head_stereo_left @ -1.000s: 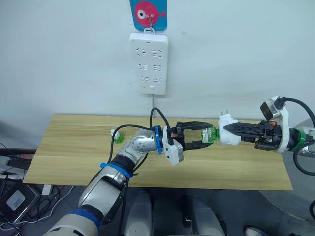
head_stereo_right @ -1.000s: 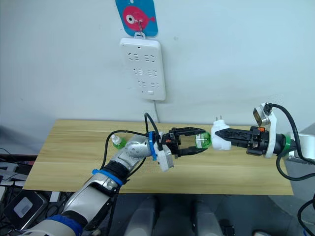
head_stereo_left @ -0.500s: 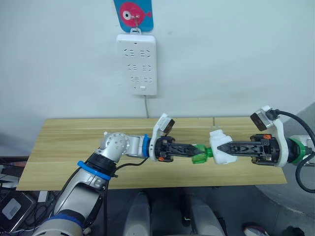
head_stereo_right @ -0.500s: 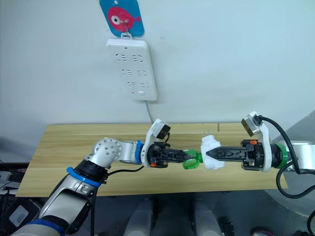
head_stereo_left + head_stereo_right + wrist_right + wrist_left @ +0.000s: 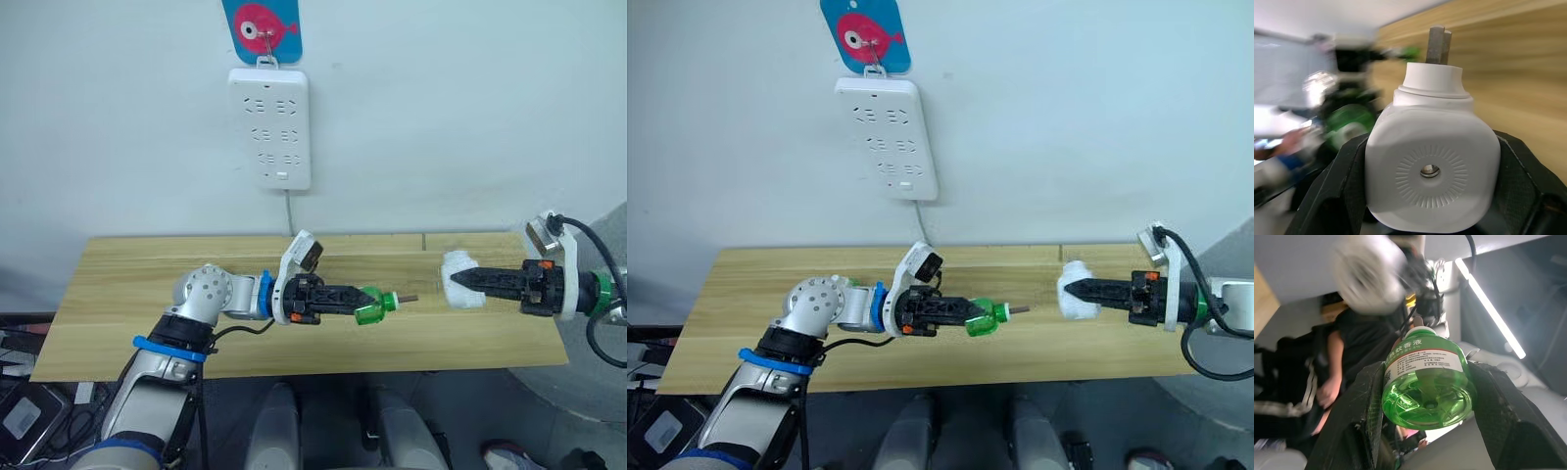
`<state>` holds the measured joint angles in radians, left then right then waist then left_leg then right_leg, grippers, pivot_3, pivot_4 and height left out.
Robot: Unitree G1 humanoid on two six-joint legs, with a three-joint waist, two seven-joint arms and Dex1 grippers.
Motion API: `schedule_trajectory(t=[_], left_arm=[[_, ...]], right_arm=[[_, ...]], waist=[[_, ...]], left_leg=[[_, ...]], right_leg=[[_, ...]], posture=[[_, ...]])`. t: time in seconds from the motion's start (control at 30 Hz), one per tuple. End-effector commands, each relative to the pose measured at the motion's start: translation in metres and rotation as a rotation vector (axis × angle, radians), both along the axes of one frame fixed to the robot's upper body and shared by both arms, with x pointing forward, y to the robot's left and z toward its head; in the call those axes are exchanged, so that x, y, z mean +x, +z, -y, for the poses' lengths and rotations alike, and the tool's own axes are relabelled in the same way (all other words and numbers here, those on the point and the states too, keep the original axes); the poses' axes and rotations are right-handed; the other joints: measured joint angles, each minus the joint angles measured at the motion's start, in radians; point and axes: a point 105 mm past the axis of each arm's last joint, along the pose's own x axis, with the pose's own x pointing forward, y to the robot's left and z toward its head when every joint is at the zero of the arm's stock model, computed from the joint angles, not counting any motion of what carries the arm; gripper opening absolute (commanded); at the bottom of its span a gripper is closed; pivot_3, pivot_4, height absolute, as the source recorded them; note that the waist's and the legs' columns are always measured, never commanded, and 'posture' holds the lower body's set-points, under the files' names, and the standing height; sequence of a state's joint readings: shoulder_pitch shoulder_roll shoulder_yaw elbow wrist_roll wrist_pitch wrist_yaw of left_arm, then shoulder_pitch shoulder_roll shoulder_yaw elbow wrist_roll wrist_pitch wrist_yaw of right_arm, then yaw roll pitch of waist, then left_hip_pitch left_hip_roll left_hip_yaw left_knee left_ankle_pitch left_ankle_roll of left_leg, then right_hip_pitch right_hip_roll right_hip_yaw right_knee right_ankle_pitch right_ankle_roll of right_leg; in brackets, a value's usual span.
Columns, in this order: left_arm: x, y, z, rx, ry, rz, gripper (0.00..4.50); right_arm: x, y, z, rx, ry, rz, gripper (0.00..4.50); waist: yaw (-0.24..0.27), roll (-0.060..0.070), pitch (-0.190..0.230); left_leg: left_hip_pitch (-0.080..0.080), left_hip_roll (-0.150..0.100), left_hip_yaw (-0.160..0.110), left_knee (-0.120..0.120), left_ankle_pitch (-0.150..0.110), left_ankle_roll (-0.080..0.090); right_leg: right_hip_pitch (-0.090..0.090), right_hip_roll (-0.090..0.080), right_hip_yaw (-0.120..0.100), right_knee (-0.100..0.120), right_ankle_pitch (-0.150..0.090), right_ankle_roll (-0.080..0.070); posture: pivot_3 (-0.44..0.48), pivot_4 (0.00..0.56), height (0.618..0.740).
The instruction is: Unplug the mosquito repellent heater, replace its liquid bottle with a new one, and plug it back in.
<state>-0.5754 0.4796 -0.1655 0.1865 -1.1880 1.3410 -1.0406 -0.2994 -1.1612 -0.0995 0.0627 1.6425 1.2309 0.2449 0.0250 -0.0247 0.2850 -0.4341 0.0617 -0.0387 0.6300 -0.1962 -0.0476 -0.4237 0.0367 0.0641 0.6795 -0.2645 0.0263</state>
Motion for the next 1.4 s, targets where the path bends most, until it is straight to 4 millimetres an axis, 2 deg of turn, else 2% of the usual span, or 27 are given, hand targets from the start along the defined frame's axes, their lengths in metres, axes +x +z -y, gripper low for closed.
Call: schedule_trajectory(t=[0.03, 0.13, 0.3, 0.53, 0.83, 0.87, 0.97, 1.0, 1.17, 1.27, 1.3, 1.4], left_arm=[[-0.007, 0.003, -0.002, -0.013, -0.019, 0.049, 2.27], [-0.005, 0.000, 0.001, -0.003, 0.001, 0.074, 2.27], [-0.003, 0.000, 0.002, -0.013, 0.013, 0.082, 2.27], [-0.010, -0.008, 0.001, 0.001, 0.012, 0.087, 2.27], [-0.007, -0.010, 0.001, 0.019, 0.036, 0.108, 2.27], [-0.008, -0.009, 0.001, 0.017, 0.034, 0.108, 2.27], [-0.008, -0.010, 0.001, 0.017, 0.029, 0.107, 2.27], [-0.008, -0.010, 0.001, 0.017, 0.030, 0.107, 2.27], [0.001, -0.011, 0.002, 0.020, 0.065, 0.151, 2.27], [0.013, -0.009, 0.002, 0.033, 0.116, 0.248, 2.27], [0.018, -0.008, 0.003, 0.040, 0.144, 0.337, 2.27], [0.042, 0.005, 0.014, 0.034, 0.319, 0.629, 2.27]], right_arm=[[0.010, -0.041, 0.040, -0.390, -0.095, -0.027, 3.03], [0.014, -0.063, 0.063, -0.593, -0.102, -0.041, 3.03], [0.025, -0.081, 0.078, -0.700, -0.106, -0.045, 3.03], [0.040, -0.095, 0.074, -0.696, -0.095, -0.039, 3.03], [0.039, -0.104, 0.069, -0.702, -0.046, -0.057, 3.03], [0.039, -0.104, 0.068, -0.698, -0.045, -0.054, 3.38], [0.040, -0.095, 0.068, -0.674, -0.049, -0.041, 4.32], [0.039, -0.092, 0.069, -0.667, -0.055, -0.037, 4.47], [0.033, -0.062, 0.068, -0.655, -0.038, 0.027, 4.47], [0.025, -0.041, 0.064, -0.638, -0.042, 0.077, 4.47], [0.023, -0.029, 0.057, -0.581, -0.059, 0.104, 4.47], [0.006, 0.002, 0.015, -0.268, -0.030, 0.192, 4.47]], waist=[[0.001, 0.000, 0.000], [0.002, 0.001, 0.001], [0.003, 0.001, 0.001], [0.002, 0.002, 0.002], [0.008, 0.002, 0.002], [0.008, 0.003, 0.002], [0.008, 0.003, 0.002], [0.007, 0.003, 0.002], [0.007, 0.003, 0.002], [0.007, 0.003, 0.002], [0.008, 0.003, 0.002], [0.008, 0.003, 0.002]], left_leg=[[0.000, 0.000, 0.000, 0.000, 0.000, 0.000], [-0.001, 0.000, 0.001, -0.001, 0.000, 0.000], [-0.001, 0.000, 0.002, -0.001, 0.000, 0.000], [0.000, 0.000, 0.003, -0.001, 0.000, 0.000], [0.000, -0.001, 0.004, -0.001, 0.000, 0.000], [0.000, -0.001, 0.004, -0.001, 0.000, 0.000], [0.000, -0.001, 0.004, -0.001, 0.000, 0.000], [0.000, -0.001, 0.003, -0.001, 0.000, 0.000], [0.000, -0.001, 0.003, -0.001, 0.000, 0.000], [0.000, -0.001, 0.003, -0.001, 0.000, 0.000], [0.000, -0.001, 0.003, -0.001, 0.000, 0.000], [0.000, -0.001, 0.004, -0.001, 0.000, -0.001]], right_leg=[[0.000, 0.000, 0.000, 0.000, 0.000, 0.000], [-0.002, 0.000, 0.000, 0.000, 0.000, 0.000], [-0.002, -0.001, 0.002, 0.000, 0.000, 0.000], [-0.002, -0.001, 0.003, 0.000, 0.000, 0.000], [-0.001, -0.001, 0.003, 0.000, 0.000, 0.000], [-0.001, -0.001, 0.003, 0.000, 0.000, 0.000], [-0.001, -0.002, 0.003, 0.000, 0.000, 0.000], [-0.001, -0.002, 0.003, 0.000, 0.000, 0.000], [-0.001, -0.002, 0.002, 0.000, 0.000, 0.000], [-0.001, -0.002, 0.002, 0.000, 0.000, 0.000], [-0.001, -0.002, 0.002, 0.000, 0.000, 0.000], [-0.001, -0.003, 0.003, 0.000, 0.000, 0.000]], posture=[[0.201, 0.279, 0.740], [0.214, 0.283, 0.740], [0.226, 0.289, 0.740], [0.239, 0.293, 0.740], [0.250, 0.291, 0.740], [0.246, 0.287, 0.740], [0.233, 0.279, 0.740], [0.229, 0.275, 0.740], [0.210, 0.264, 0.740], [0.207, 0.259, 0.740], [0.207, 0.255, 0.740], [0.194, 0.250, 0.740]])
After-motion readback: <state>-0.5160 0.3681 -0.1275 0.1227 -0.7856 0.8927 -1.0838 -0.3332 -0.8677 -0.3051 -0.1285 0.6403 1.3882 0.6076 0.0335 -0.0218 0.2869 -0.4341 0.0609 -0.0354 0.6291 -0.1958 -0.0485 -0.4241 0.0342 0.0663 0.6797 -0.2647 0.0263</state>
